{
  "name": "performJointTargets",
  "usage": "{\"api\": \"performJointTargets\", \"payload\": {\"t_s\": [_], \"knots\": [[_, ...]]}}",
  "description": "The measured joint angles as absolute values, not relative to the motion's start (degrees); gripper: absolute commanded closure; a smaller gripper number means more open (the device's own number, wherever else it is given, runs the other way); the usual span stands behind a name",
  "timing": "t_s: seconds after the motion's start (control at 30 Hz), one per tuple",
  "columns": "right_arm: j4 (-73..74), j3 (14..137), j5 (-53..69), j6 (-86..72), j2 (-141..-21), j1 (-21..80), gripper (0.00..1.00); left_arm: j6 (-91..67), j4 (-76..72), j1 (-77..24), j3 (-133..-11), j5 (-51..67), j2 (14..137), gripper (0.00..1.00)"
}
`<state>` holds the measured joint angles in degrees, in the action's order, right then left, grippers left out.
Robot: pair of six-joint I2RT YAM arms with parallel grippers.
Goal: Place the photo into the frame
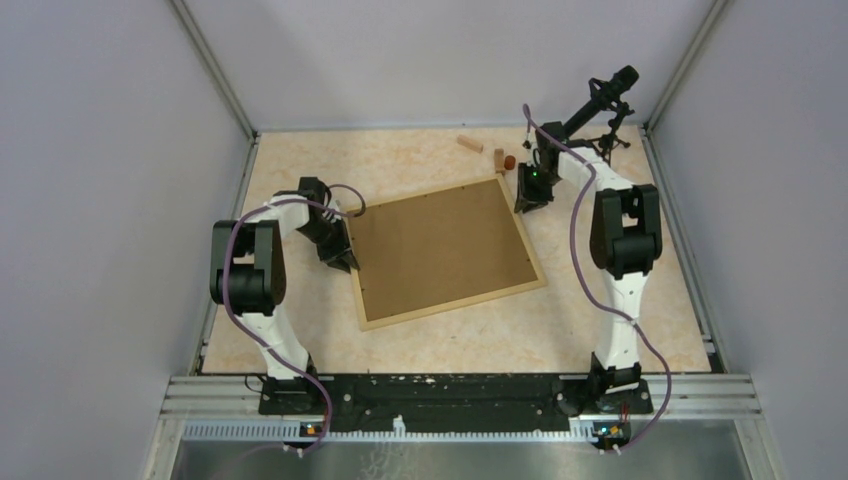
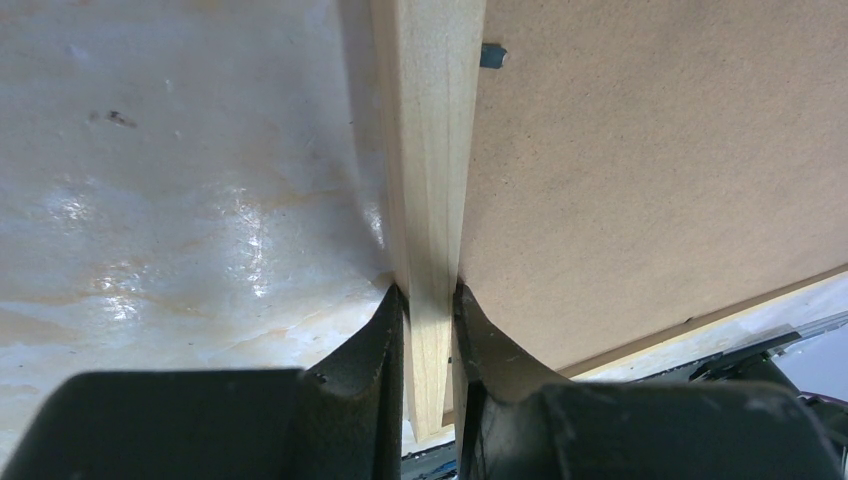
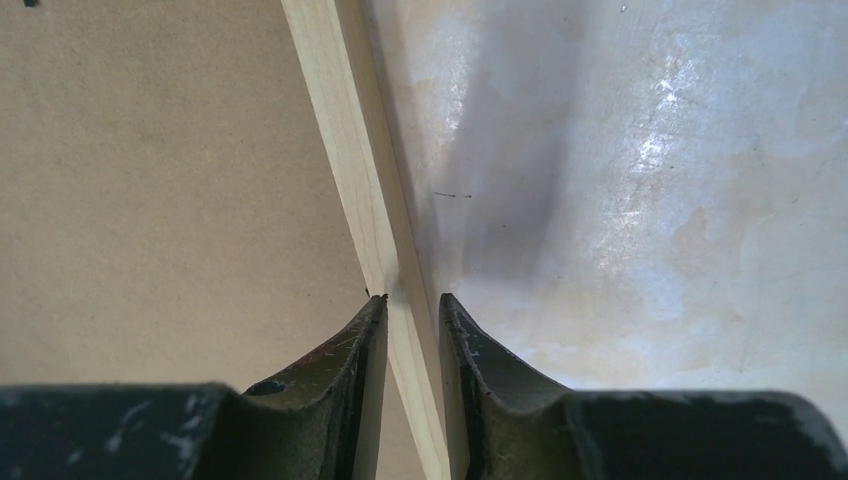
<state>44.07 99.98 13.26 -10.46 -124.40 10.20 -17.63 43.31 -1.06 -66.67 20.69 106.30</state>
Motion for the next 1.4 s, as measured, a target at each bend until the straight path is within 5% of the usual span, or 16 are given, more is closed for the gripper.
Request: {"api": "performJointTargets", "payload": {"t_s": [1.0, 1.23, 1.4], "knots": [[46.9, 103.2, 6.2, -9.1, -127.6, 14.0, 0.79, -17.6, 43.3, -1.1, -66.7, 20.8, 106.3, 0.95], [53.2, 110.0, 4.9, -7.9, -131.4, 15.0, 0.63, -17.6, 43.3, -1.1, -66.7, 20.8, 106.3, 0.96], [54.3, 111.9, 7.8, -7.6, -133.1, 14.7, 0.6, -17.6, 43.3, -1.1, -66.7, 20.8, 106.3, 0.96]]}}
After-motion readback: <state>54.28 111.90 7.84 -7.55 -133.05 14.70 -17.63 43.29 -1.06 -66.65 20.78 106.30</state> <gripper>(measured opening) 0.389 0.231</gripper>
